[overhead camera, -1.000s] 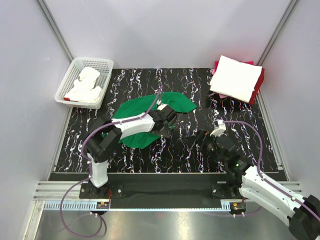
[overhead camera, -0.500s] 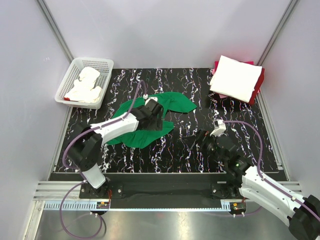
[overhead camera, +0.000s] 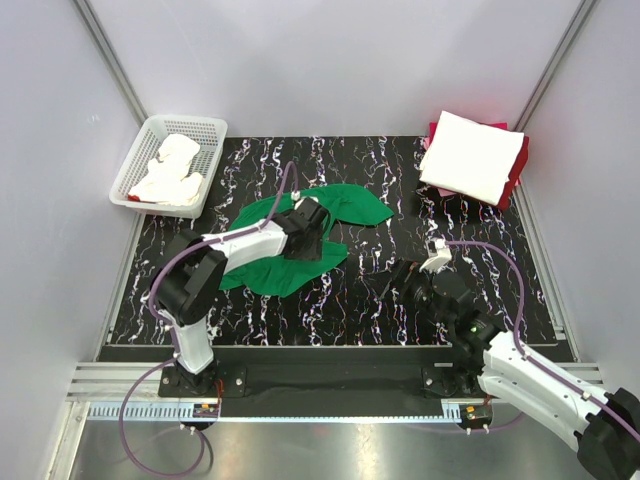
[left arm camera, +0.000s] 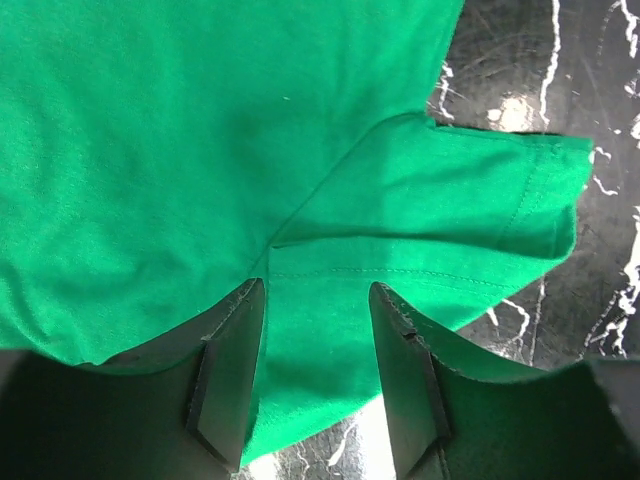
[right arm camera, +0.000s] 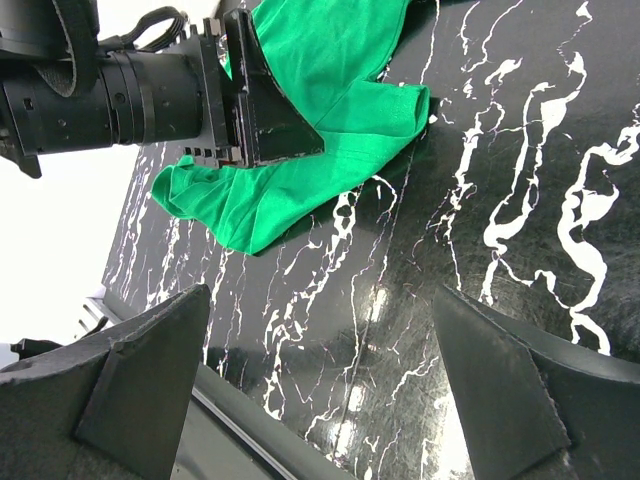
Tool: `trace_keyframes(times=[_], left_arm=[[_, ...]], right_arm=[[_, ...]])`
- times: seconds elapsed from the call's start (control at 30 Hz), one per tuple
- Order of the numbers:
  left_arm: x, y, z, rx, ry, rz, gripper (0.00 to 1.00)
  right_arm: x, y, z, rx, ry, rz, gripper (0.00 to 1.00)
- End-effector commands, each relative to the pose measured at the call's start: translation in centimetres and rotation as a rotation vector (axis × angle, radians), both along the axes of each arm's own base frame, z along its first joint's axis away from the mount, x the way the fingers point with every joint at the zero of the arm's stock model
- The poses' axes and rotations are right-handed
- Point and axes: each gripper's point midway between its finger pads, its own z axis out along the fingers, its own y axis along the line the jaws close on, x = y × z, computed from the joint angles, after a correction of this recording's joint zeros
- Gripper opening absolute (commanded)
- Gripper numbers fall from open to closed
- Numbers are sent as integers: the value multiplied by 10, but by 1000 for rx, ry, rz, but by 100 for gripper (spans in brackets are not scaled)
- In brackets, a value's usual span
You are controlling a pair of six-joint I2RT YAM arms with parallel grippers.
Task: Fold and stack the t-shirts
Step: Flatten the tshirt out
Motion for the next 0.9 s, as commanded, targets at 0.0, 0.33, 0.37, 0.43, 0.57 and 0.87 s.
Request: trace_keyframes(times=[0.0, 0.33, 0.37, 0.43, 0.57, 0.87], left_arm=[[19, -7, 16, -46, -70, 0, 52], [25, -5, 3, -46, -49, 2, 49], [25, -5, 0, -45, -44, 3, 49], [25, -5, -1, -44, -42, 3, 48], [25, -5, -4, -44, -38, 7, 44], [25, -5, 4, -59, -57, 21, 39]], right_arm=[[4, 5, 15, 30, -47, 9, 100], [4, 6, 15, 29, -48, 13, 100], [5, 6, 16, 29, -48, 13, 100], [5, 6, 15, 27, -48, 12, 100], [5, 7, 15, 27, -47, 15, 100], [5, 8, 15, 27, -46, 18, 100]])
